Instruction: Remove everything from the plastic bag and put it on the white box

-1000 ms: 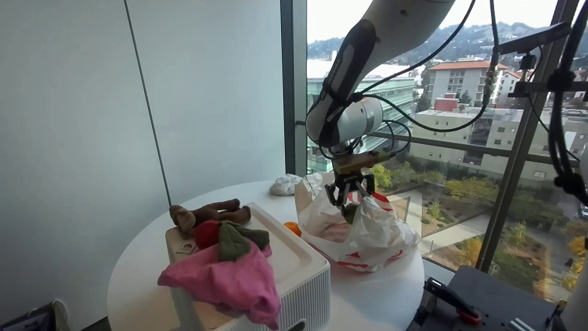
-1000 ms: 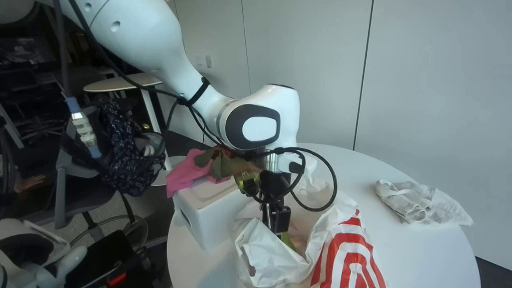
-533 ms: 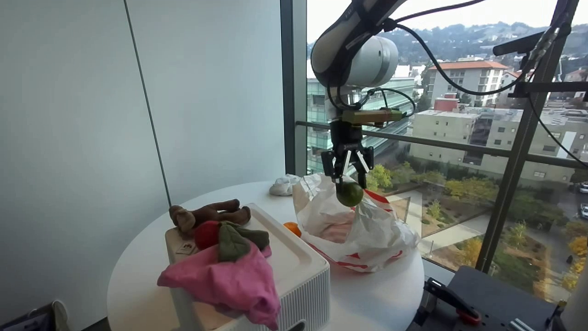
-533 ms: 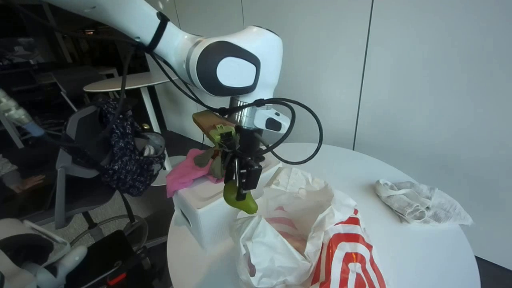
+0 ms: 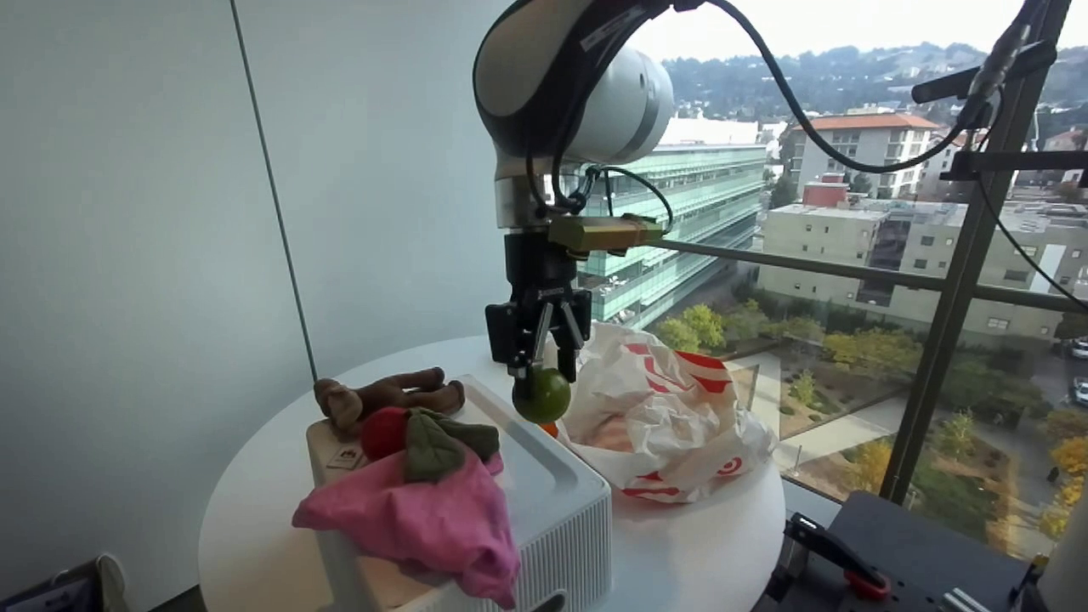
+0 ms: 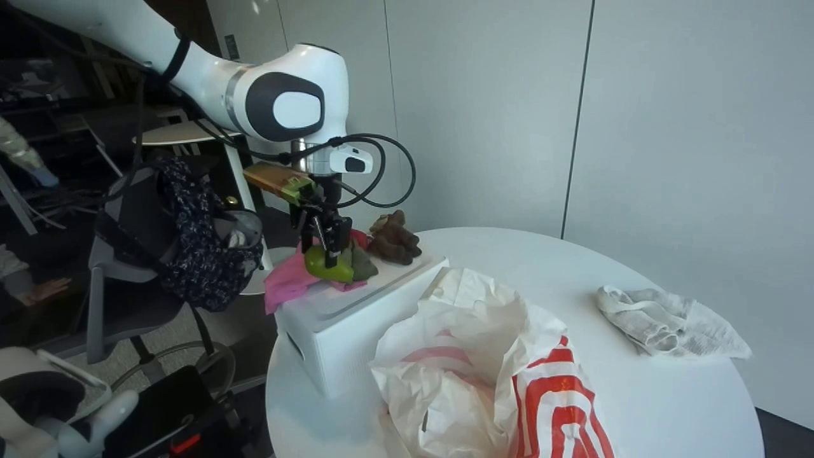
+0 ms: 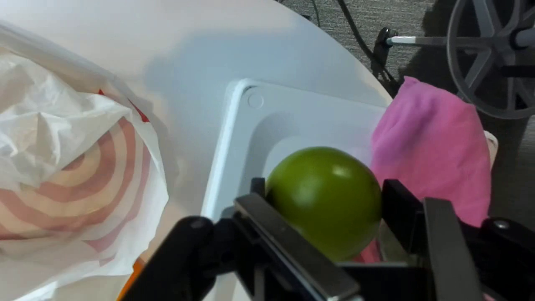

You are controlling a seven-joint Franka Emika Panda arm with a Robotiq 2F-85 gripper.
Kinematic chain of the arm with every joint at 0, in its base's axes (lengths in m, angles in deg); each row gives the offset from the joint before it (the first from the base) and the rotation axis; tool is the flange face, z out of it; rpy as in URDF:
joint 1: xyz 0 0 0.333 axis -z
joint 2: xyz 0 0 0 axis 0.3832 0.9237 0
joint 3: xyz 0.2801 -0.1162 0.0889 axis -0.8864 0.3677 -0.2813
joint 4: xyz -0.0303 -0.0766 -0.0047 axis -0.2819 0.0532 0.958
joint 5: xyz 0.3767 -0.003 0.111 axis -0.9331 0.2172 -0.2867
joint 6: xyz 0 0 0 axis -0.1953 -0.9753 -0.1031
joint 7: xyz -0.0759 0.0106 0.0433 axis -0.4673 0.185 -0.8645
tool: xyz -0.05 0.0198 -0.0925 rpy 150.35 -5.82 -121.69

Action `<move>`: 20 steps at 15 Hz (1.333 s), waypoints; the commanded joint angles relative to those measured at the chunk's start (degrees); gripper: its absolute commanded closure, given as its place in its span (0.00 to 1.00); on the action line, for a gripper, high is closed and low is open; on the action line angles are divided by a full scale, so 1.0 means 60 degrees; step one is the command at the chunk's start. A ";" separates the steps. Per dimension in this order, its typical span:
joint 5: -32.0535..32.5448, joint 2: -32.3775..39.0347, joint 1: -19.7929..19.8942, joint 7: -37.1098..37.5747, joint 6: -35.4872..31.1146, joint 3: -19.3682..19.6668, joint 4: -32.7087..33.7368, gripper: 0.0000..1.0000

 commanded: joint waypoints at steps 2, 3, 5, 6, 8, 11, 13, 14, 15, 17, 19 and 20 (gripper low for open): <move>0.0532 0.0933 -0.0064 0.0223 -0.1825 -0.1195 0.0167 0.55; 0.0805 0.1107 -0.0036 0.0322 -0.2192 -0.1306 0.0107 0.55; 0.1501 0.1433 0.0035 0.0564 -0.2740 -0.1367 0.0000 0.55; 0.1820 0.1583 0.0047 0.0714 -0.2915 -0.1332 -0.0024 0.55; 0.2039 0.1743 0.0083 0.0796 -0.3150 -0.1288 -0.0106 0.22; 0.2272 0.1643 0.0091 0.0878 -0.3412 -0.1284 -0.0293 0.00; 0.2462 0.1428 0.0067 0.0936 -0.3481 -0.1298 -0.0472 0.00; 0.2501 0.1339 0.0073 0.1038 -0.3507 -0.1294 -0.0527 0.00; 0.2410 0.1235 0.0101 0.1107 -0.3422 -0.1294 -0.0534 0.00; 0.2301 0.0993 0.0175 0.1352 -0.3197 -0.1241 -0.0534 0.00; 0.2083 0.0663 0.0335 0.1496 -0.2765 -0.1151 -0.0508 0.00; 0.1840 0.0448 0.0442 0.1480 -0.2515 -0.1108 -0.0495 0.00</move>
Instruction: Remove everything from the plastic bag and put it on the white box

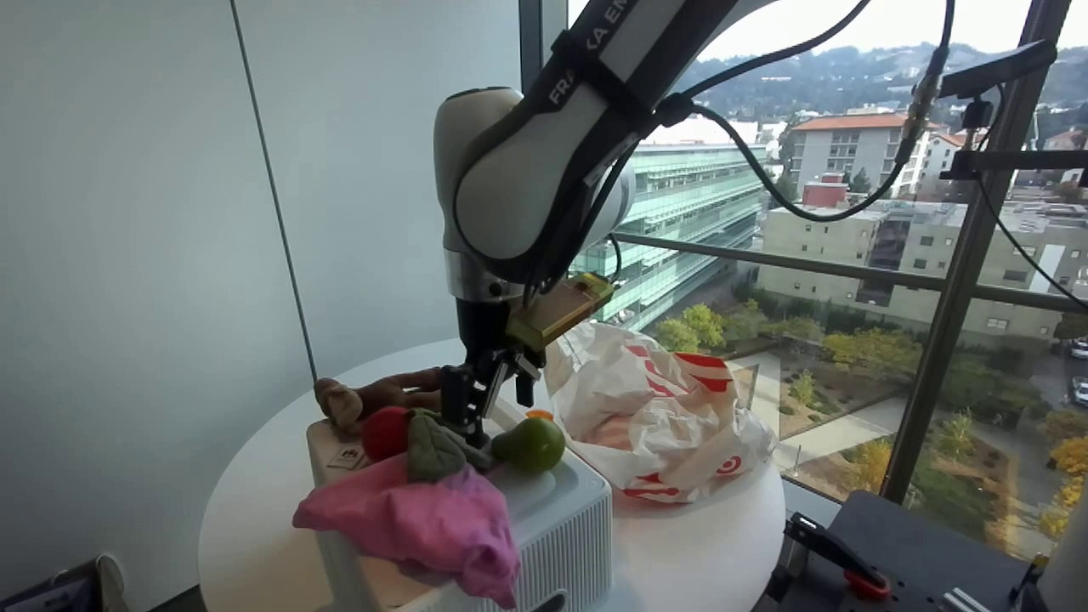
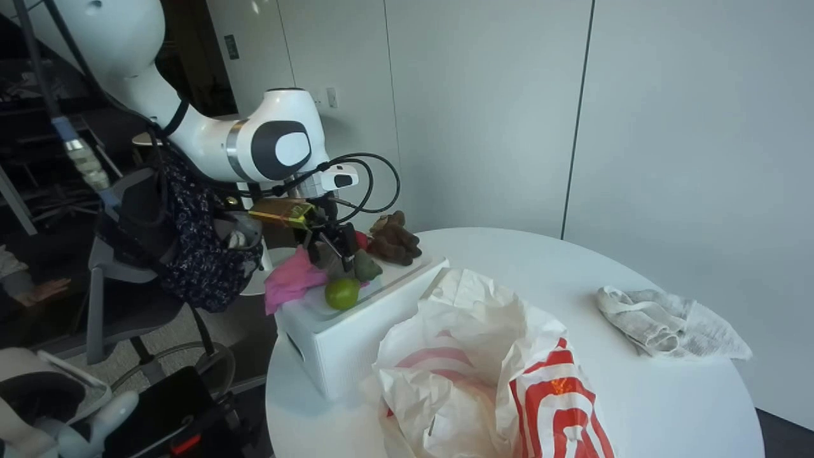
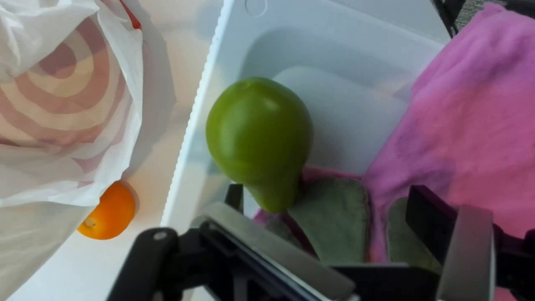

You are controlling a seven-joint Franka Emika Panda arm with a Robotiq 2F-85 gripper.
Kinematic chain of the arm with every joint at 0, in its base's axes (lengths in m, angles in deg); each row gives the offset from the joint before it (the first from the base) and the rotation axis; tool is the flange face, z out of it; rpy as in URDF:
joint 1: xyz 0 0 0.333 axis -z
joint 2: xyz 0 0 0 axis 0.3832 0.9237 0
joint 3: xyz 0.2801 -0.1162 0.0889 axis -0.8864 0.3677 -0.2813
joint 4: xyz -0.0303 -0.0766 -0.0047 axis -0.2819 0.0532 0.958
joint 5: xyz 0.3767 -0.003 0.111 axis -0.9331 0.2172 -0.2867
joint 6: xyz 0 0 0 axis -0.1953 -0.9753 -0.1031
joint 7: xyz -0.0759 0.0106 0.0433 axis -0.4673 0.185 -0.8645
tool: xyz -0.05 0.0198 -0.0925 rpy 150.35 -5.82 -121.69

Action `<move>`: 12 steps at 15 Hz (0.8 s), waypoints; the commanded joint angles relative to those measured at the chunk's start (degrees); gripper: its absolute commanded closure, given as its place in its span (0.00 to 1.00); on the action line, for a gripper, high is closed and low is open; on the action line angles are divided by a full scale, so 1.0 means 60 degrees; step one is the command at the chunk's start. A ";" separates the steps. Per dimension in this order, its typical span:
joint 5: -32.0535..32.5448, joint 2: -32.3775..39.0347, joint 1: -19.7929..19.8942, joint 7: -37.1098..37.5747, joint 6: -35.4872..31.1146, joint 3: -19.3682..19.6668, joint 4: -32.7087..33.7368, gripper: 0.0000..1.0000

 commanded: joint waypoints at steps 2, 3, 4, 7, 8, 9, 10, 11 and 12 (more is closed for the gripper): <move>-0.0741 -0.1380 0.0536 0.0284 0.1054 0.0261 -0.0195 0.00; -0.0703 -0.1588 0.0678 0.0554 0.1277 0.0366 -0.0164 0.00; -0.0562 -0.1792 0.0875 0.0855 0.1558 0.0498 -0.0105 0.00; 0.0022 -0.2112 0.1523 0.1826 0.1887 0.0815 -0.0040 0.00; 0.0149 -0.2166 0.1731 0.2132 0.1759 0.0904 -0.0110 0.00; 0.0284 -0.2203 0.1962 0.2422 0.1685 0.1018 -0.0189 0.00; 0.0339 -0.2163 0.2152 0.2637 0.1615 0.1122 -0.0228 0.00; 0.0336 -0.2117 0.2342 0.2813 0.1512 0.1250 -0.0307 0.00; 0.0347 -0.2098 0.2504 0.2965 0.1423 0.1349 -0.0379 0.00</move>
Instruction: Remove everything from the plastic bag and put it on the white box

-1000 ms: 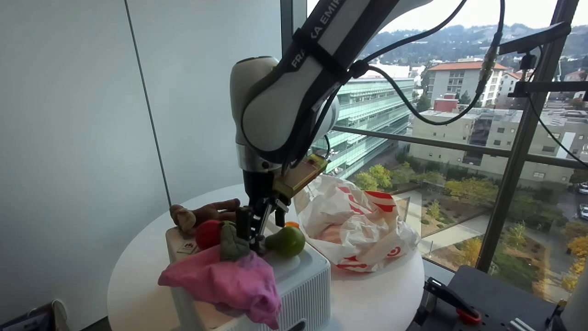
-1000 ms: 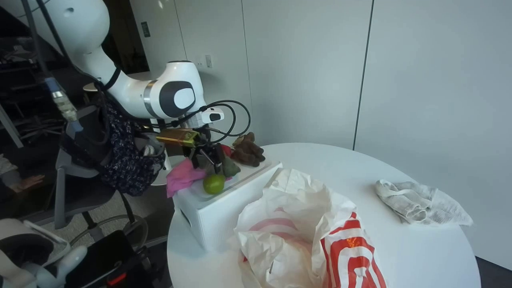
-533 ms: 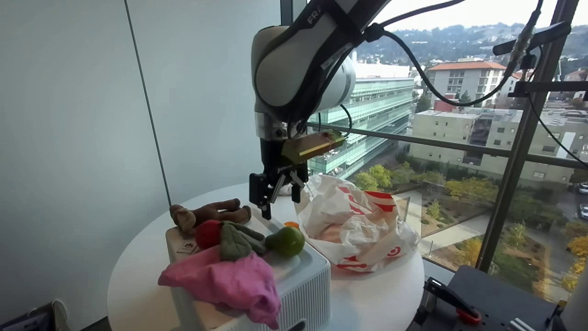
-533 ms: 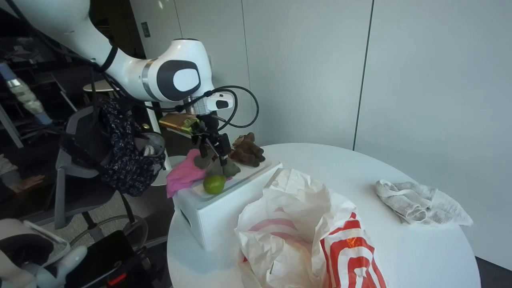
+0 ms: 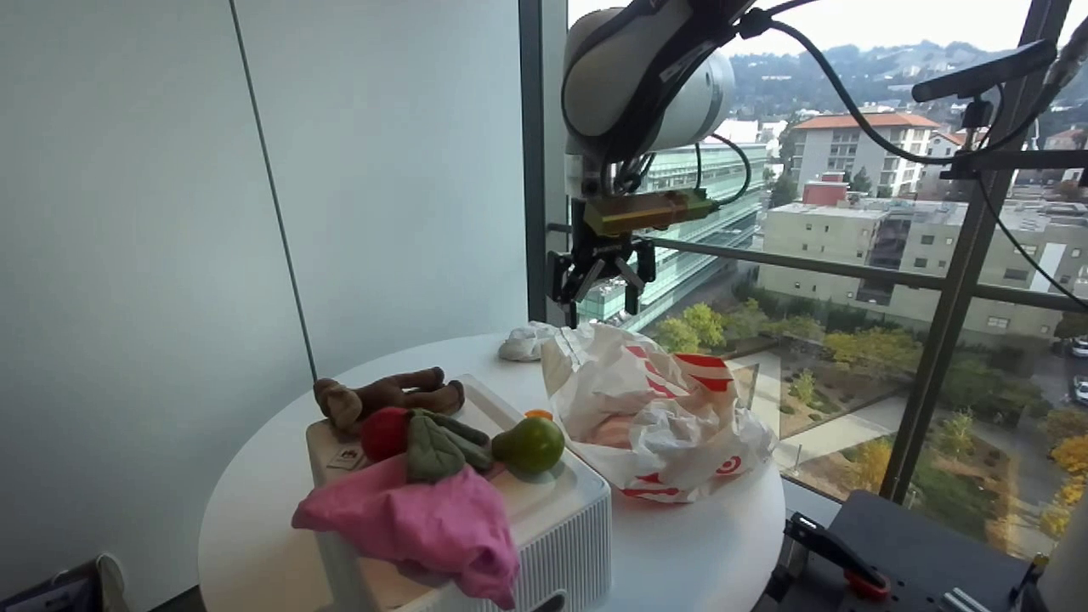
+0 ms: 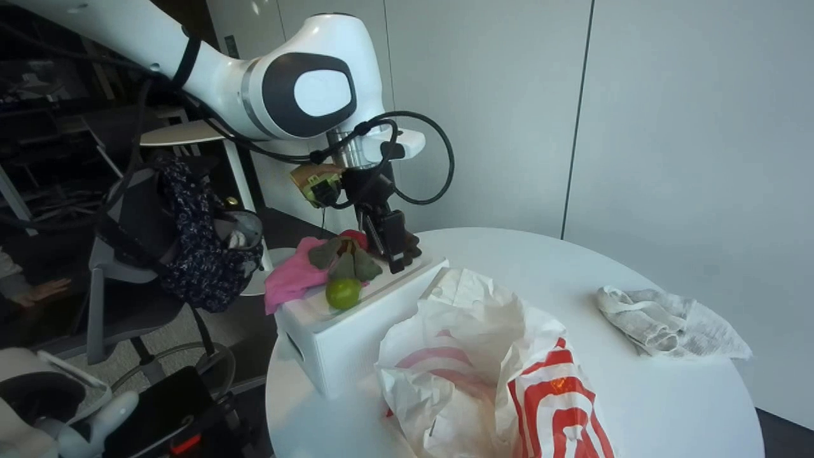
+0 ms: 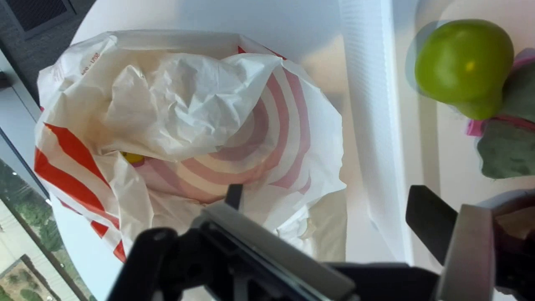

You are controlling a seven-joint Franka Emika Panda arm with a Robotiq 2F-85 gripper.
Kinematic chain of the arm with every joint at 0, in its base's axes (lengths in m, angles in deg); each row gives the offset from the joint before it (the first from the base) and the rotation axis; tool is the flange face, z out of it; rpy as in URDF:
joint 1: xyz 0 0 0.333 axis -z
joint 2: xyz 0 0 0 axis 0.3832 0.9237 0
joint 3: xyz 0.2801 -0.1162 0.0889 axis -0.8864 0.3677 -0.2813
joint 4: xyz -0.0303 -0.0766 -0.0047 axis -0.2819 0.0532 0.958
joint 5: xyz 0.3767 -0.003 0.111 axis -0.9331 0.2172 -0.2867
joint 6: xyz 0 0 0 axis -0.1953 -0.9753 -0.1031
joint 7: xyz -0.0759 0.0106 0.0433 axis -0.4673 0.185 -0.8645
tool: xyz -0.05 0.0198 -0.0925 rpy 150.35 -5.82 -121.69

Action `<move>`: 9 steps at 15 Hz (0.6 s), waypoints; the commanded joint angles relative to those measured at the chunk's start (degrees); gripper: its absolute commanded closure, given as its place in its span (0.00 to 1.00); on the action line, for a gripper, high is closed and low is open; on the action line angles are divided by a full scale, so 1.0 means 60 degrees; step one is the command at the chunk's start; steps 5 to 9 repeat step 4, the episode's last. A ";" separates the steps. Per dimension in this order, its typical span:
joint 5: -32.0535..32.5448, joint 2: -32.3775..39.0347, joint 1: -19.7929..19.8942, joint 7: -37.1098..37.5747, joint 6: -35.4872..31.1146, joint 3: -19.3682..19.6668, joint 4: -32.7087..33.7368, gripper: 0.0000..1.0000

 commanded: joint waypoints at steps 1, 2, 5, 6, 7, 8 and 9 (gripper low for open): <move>0.0217 -0.0142 0.0533 0.0800 -0.0270 0.0258 -0.0368 0.00; 0.0186 -0.0180 0.0648 0.0851 -0.0302 0.0340 -0.0443 0.00; 0.0170 -0.0262 0.0811 0.0895 -0.0386 0.0454 -0.0563 0.00; 0.0170 -0.0262 0.0811 0.0895 -0.0386 0.0454 -0.0563 0.00; 0.0170 -0.0262 0.0811 0.0895 -0.0386 0.0454 -0.0563 0.00; 0.0170 -0.0262 0.0811 0.0895 -0.0386 0.0454 -0.0563 0.00; 0.0170 -0.0262 0.0811 0.0895 -0.0386 0.0454 -0.0563 0.00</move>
